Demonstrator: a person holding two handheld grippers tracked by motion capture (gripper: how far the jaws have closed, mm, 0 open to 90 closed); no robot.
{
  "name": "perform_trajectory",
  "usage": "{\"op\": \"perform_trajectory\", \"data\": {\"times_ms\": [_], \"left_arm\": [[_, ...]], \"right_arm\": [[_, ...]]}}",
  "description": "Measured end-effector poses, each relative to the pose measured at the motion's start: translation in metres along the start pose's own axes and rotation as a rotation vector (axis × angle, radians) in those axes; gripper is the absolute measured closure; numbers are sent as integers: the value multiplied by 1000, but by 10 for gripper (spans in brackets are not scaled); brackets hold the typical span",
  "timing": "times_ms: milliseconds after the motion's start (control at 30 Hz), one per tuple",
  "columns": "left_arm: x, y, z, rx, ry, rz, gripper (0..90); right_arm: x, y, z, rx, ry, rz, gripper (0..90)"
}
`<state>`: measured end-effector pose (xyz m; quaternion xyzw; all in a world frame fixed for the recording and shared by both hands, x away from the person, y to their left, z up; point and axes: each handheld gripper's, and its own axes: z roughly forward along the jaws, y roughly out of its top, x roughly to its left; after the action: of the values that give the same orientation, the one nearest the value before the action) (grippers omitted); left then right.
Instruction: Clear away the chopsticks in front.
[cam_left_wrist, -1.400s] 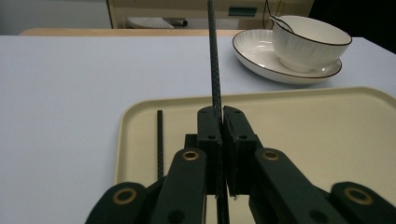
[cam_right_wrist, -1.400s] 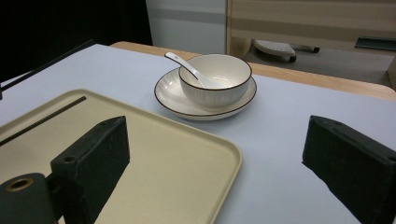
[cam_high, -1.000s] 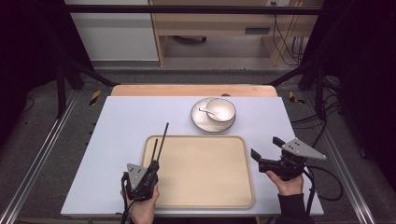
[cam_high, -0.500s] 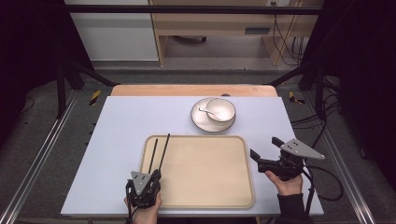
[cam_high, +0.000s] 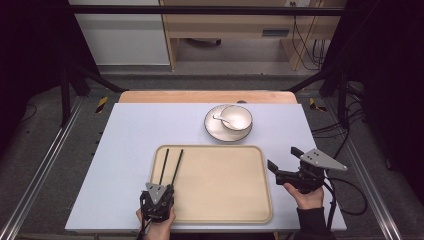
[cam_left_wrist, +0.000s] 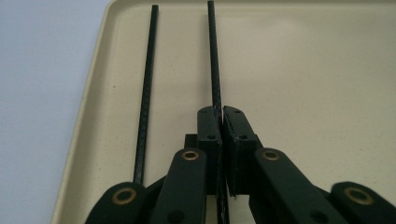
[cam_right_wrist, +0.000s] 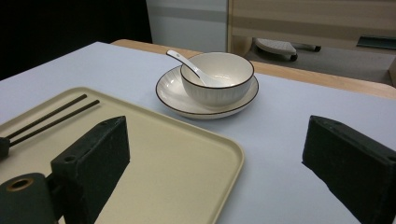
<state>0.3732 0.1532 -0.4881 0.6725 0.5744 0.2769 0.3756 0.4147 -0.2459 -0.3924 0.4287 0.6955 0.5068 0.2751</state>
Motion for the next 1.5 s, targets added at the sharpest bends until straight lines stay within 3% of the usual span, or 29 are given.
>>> {"op": "perform_trajectory", "data": {"times_ms": [300,533,567,667,700,733,800,833,867,967,1000,1067,1167,1200,1233,1300,1367,1400,1500], "left_arm": [[-1,2,2,39,-2,9,846],[3,17,-7,7,-47,14,743],[5,24,-11,-10,-80,11,743],[7,46,-19,-66,-146,57,609],[7,46,-19,-66,-146,57,584],[8,56,-23,-103,-165,87,584],[11,66,-28,-131,-194,111,536],[15,80,-32,-139,-221,156,473],[15,80,-32,-139,-221,156,452],[25,102,-37,-179,-292,197,392],[25,102,-37,-179,-292,197,361],[38,111,-35,-162,-341,192,306],[47,113,-35,-156,-336,208,253],[58,112,-37,-152,-304,239,230],[63,110,-37,-154,-300,256,209],[70,108,-38,-152,-298,260,170],[83,102,-38,-154,-298,241,147],[96,95,-36,-165,-289,210,139],[107,91,-34,-140,-271,192,119]], "right_arm": [[0,0,0,-1,1,-1,74],[0,0,1,0,0,2,74],[0,0,0,-1,1,3,74],[-1,1,-2,-9,0,11,74],[-1,1,-2,-9,0,11,74],[-1,1,-3,-10,-1,12,74],[-2,1,-4,-13,-2,13,74],[-2,1,-4,-15,-1,13,74],[-2,1,-4,-15,-1,13,74],[-3,1,-5,-18,-2,17,73],[-3,1,-5,-18,-2,17,73],[-3,2,-6,-24,0,19,73],[-4,2,-8,-30,2,21,72],[-4,2,-8,-31,2,21,71],[-4,2,-8,-31,1,25,71],[-5,2,-9,-34,3,27,71],[-6,1,-8,-35,1,29,70],[-7,1,-8,-31,0,26,70],[-7,0,-7,-25,0,28,68]]}}
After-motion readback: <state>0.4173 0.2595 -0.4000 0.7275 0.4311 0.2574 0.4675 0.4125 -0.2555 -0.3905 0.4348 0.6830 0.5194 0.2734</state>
